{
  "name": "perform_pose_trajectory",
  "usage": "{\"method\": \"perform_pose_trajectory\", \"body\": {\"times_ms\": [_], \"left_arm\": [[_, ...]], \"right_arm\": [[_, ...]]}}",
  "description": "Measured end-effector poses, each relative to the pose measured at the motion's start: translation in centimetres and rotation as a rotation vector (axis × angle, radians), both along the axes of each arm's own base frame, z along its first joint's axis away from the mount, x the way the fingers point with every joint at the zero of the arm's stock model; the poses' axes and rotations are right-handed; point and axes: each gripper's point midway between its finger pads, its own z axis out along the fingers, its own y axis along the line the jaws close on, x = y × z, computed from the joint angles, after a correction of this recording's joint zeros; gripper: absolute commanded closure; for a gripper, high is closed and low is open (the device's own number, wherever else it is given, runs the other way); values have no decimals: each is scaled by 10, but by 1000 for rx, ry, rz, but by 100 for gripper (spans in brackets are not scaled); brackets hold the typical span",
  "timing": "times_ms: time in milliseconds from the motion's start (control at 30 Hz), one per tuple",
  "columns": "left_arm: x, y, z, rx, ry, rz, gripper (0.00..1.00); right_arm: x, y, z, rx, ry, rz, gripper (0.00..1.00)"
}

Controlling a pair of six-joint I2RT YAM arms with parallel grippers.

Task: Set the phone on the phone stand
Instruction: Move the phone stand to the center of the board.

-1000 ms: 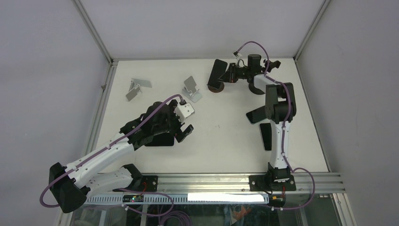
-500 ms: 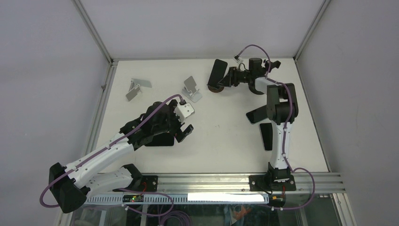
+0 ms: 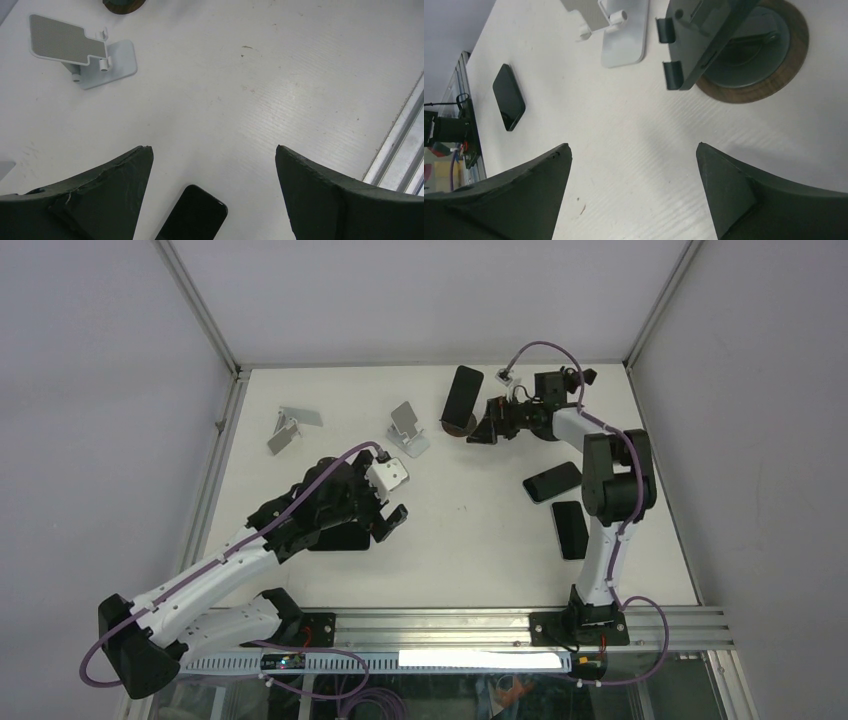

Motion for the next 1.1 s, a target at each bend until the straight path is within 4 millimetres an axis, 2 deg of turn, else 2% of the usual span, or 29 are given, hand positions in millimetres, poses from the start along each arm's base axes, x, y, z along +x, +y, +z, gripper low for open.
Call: {"method": "perform_pose_trajectory", "body": {"times_ms": [333,667,800,900,1000,1100], "left_arm": [[-1,2,8,-18,-20,2,4],[-1,6,16,-32,-45,18,4],[-2,7,18,-38,-51,19,4],[-2,7,21,-45,-57,19,4],[-3,8,25,-57,-65,21,4],[-4,9,28,-66,-70,22,4]], "right_arm": [[-66,-15,27,-163,-26,74,1],[-126,-41,85,-288,-209,135,1],[-154,-52,103,-339,-298,151,1],[-177,-60,109,-366,-346,158,1],[-198,-69,106,-378,-368,153,1],[-207,-86,102,-374,-367,91,1]]}}
